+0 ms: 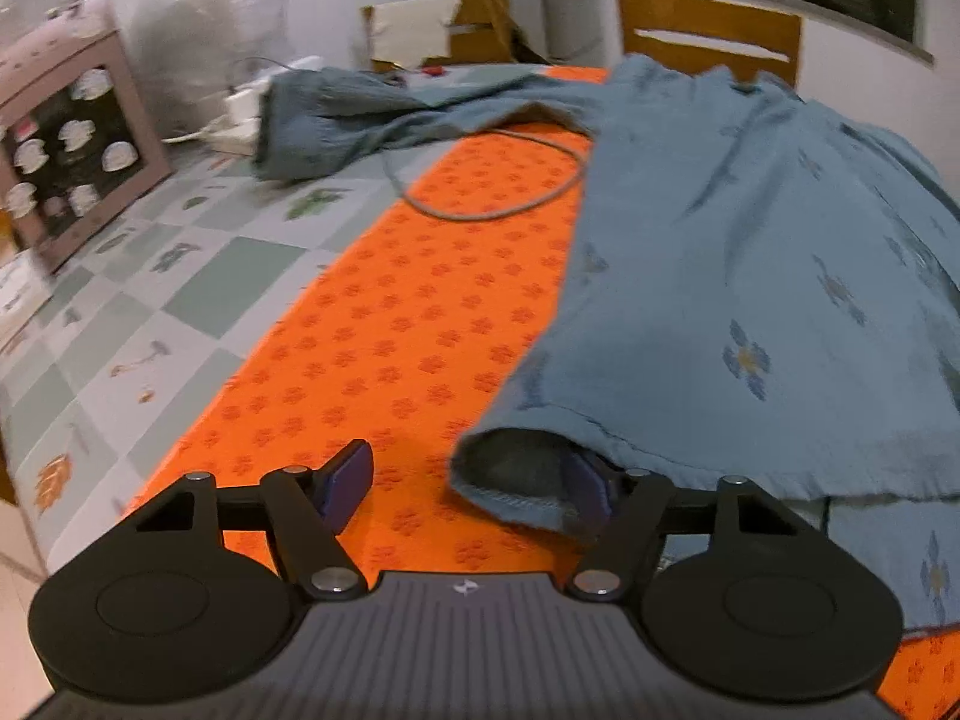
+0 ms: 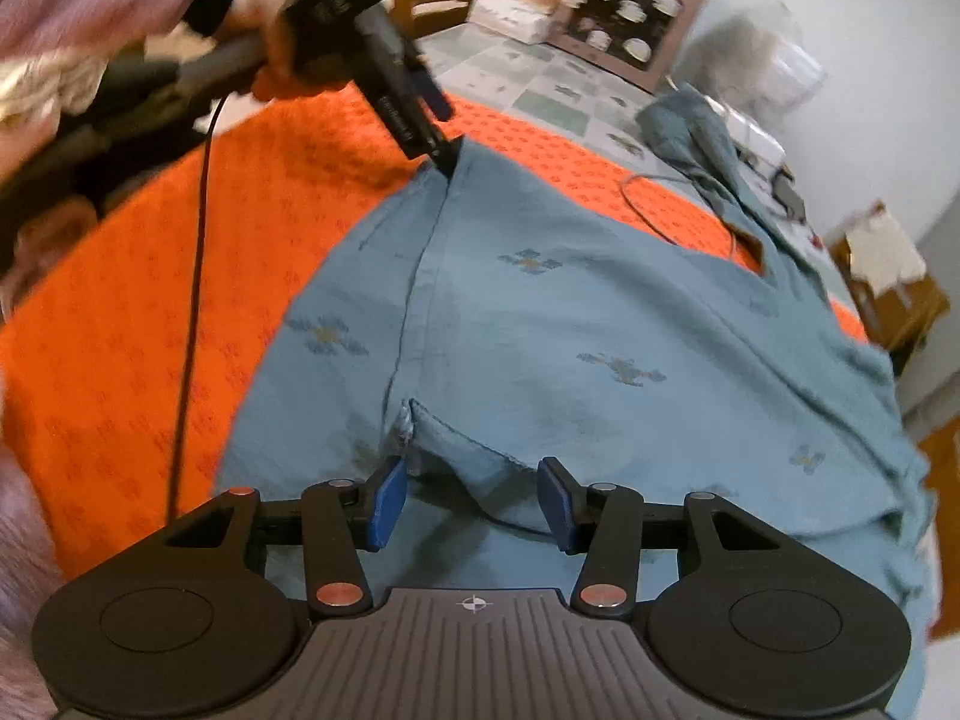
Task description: Fold clothes
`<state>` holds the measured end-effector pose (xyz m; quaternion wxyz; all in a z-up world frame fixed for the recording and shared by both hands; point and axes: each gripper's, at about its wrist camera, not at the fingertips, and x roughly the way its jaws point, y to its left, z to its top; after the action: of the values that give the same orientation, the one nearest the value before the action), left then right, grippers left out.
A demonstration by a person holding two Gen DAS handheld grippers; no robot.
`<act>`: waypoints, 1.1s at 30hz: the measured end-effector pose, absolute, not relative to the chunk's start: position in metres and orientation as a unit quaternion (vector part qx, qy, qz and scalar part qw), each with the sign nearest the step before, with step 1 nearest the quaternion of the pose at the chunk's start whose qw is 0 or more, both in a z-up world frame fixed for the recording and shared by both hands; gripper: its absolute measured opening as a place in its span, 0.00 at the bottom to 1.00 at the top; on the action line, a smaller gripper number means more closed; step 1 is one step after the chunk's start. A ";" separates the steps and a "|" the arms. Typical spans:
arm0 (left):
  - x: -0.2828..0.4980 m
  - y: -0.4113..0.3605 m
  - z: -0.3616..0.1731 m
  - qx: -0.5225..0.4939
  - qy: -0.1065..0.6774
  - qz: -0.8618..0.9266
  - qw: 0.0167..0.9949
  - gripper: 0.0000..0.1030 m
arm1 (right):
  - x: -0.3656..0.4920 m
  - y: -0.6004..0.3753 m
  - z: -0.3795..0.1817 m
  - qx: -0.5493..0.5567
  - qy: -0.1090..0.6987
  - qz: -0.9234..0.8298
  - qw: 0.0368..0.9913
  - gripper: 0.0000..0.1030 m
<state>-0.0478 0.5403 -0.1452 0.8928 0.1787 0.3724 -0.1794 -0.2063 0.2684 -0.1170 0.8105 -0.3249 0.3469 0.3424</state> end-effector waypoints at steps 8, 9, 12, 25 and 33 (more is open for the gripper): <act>-0.047 0.534 -0.144 0.194 0.344 -0.152 0.906 0.06 | -0.204 0.271 -0.112 -0.335 0.332 0.336 0.815 0.03; -0.048 0.536 -0.141 0.189 0.336 -0.145 0.911 0.05 | -0.203 0.269 -0.106 -0.319 0.333 0.331 0.824 0.03; -0.054 0.545 -0.128 0.170 0.312 -0.125 0.926 0.03 | -0.206 0.260 -0.083 -0.257 0.332 0.317 0.850 0.02; -0.051 0.551 -0.132 0.201 0.326 -0.098 0.919 0.05 | -0.249 0.270 -0.083 -0.087 0.394 0.344 0.848 0.02; -0.066 0.535 -0.149 0.285 0.350 -0.067 0.890 0.37 | -0.265 0.264 -0.117 0.003 0.417 0.304 0.856 0.31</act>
<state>-0.0656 0.5353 -0.1487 0.8898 0.2853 0.3498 -0.0671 -0.2650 0.2641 -0.1166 0.8565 0.0032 0.4169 0.3044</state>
